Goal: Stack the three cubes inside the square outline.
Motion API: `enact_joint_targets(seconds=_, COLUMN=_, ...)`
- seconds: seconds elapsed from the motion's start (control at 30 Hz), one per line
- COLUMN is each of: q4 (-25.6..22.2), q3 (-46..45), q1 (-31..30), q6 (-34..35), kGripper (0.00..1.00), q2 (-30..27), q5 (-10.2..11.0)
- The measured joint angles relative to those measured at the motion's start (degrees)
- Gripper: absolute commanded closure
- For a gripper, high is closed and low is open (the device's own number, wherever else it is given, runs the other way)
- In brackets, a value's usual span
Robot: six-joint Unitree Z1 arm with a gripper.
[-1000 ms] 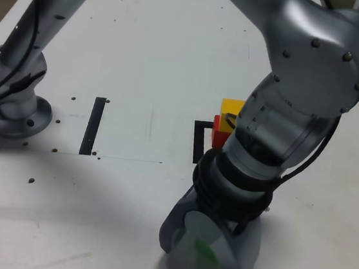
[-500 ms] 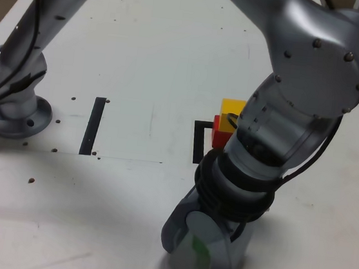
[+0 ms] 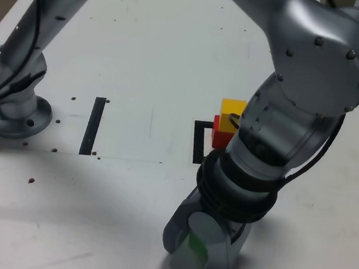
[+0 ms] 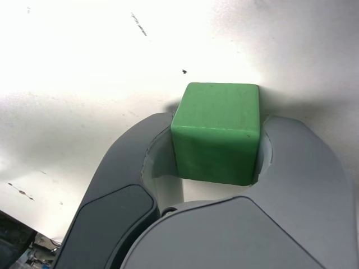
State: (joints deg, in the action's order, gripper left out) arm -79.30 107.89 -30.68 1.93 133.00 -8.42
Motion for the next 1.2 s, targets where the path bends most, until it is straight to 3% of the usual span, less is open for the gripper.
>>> enact_joint_targets(seconds=0.1, q4=-1.37, q3=0.49, q1=0.0, q6=0.18, kGripper=0.8, q2=0.0, q5=0.32)
enact_joint_targets(seconds=0.2, q4=-4.56, q3=1.83, q1=0.22, q6=1.12, kGripper=0.8, q2=-0.57, q5=1.92)
enact_joint_targets(seconds=0.5, q4=-11.22, q3=4.79, q1=7.43, q6=1.7, kGripper=0.8, q2=-9.56, q5=6.2)
enact_joint_targets(seconds=0.83, q4=-11.85, q3=3.74, q1=20.21, q6=-0.79, kGripper=0.8, q2=-13.64, q5=6.78)
enact_joint_targets(seconds=1.2, q4=-11.53, q3=2.34, q1=25.56, q6=-2.07, kGripper=0.8, q2=-13.64, q5=6.97)
